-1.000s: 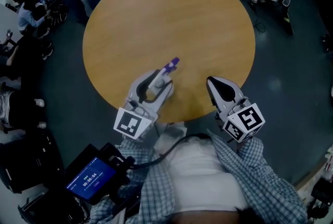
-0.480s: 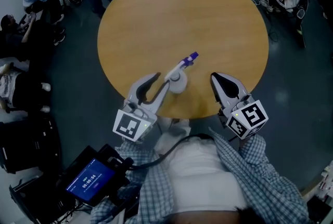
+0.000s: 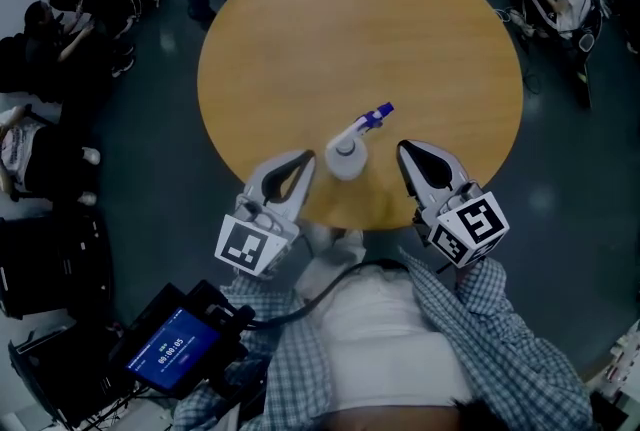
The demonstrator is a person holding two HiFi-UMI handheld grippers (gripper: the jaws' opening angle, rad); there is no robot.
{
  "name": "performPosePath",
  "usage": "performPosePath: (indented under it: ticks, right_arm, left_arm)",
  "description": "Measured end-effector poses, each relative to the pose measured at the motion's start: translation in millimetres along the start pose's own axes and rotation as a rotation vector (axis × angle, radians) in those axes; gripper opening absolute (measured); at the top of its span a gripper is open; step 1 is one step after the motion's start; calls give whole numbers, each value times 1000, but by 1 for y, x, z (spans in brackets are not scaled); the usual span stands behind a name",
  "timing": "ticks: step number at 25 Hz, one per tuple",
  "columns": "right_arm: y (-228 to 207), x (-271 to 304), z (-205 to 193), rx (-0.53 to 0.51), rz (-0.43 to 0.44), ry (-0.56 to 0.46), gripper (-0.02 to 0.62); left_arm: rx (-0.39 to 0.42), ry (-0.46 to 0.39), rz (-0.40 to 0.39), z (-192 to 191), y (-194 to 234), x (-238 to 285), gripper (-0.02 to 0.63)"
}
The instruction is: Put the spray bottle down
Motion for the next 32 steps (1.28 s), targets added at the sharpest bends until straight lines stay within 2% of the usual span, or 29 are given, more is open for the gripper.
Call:
performPosePath:
  ticks: [7,28,32]
  right_arm:
    - [8,-4,0,-32,11,0,3]
    - [7,-7,0,-26,1,1,2]
    - [7,-8,0,-32,2,-1,2]
  left_arm:
    - [9,4,-10,0,-6,-2,2]
    - [9,12,-16,2,-6,1,2]
    - [4,-39,-11,15,-8,4,2]
Point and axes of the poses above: the fingertips, and each gripper's own axes: x forward along the fingers, y to its left, z out of its top, the point moved 7 cm from there along -x, backward along the fingers, and after that the axes turned 14 degrees about y, right-handed, at the moved point
